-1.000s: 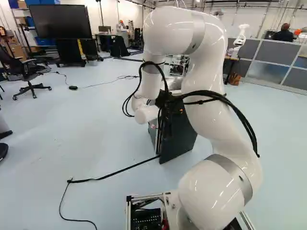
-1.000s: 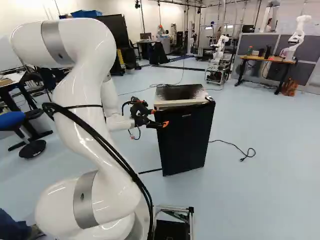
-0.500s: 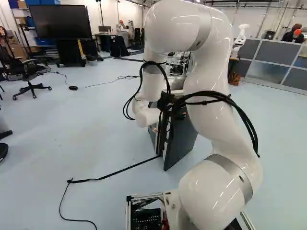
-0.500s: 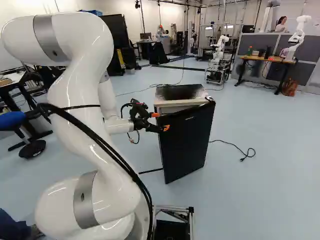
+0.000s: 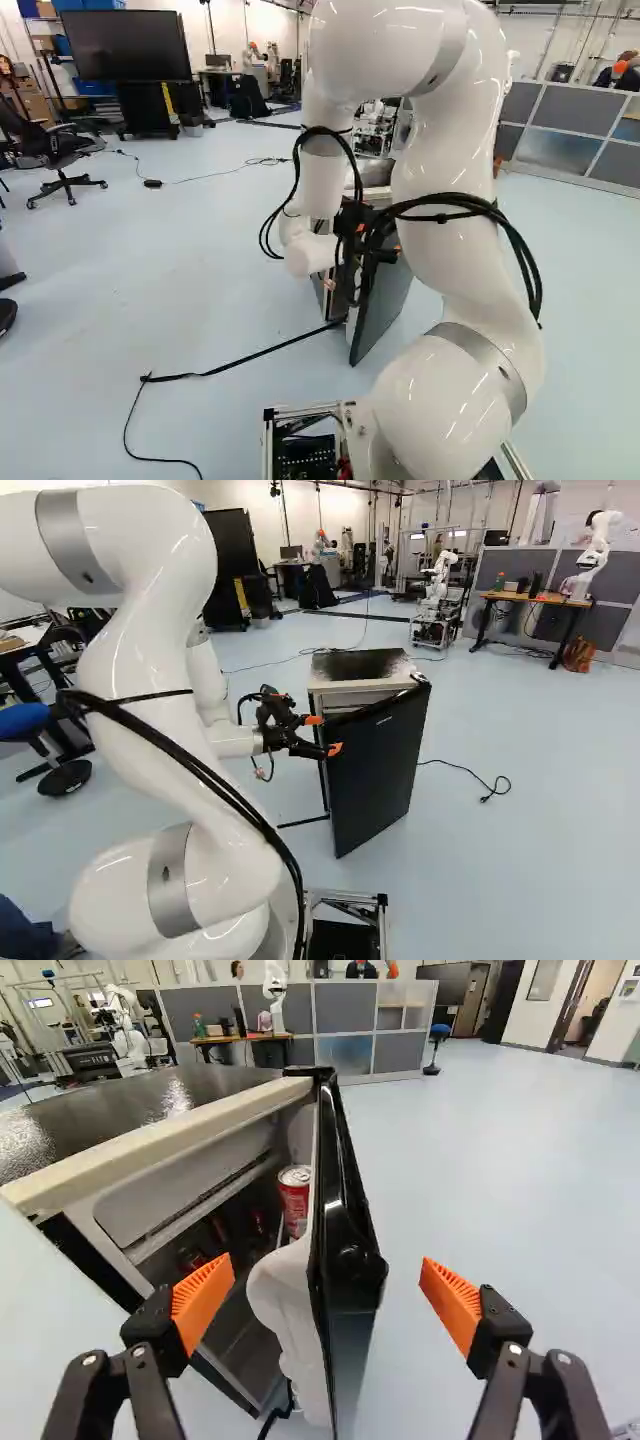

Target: Grab a drink from the fridge

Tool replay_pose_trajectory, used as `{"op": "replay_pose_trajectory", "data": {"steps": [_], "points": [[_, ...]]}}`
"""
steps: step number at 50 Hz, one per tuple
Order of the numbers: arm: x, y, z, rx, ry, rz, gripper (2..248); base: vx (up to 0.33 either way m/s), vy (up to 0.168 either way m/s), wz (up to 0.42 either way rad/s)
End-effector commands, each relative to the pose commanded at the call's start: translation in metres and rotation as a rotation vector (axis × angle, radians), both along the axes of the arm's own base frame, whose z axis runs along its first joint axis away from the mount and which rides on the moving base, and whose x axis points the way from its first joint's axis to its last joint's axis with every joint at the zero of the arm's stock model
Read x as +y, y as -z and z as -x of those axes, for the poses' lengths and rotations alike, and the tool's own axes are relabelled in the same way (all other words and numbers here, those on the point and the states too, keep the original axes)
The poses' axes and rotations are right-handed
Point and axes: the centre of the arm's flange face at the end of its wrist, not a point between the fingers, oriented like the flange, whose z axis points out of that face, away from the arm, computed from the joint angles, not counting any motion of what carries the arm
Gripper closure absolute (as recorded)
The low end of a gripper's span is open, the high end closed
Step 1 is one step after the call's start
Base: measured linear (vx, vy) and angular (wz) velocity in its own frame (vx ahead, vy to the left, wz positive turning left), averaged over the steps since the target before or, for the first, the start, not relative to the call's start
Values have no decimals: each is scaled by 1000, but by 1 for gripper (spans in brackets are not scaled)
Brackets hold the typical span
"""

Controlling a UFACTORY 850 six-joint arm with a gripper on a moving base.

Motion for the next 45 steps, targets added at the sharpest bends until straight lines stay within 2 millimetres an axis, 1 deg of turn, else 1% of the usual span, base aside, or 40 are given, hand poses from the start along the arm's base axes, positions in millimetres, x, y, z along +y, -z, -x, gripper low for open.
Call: {"op": "replay_pose_trajectory", "data": {"steps": [9, 16, 45], "points": [[-6, -12, 15, -11, -2, -5, 3, 0, 0, 0], [-12, -15, 23, -11, 7, -5, 3, 0, 0, 0], [-57, -16, 36, 2, 141, 0, 3, 0, 0, 0]]}}
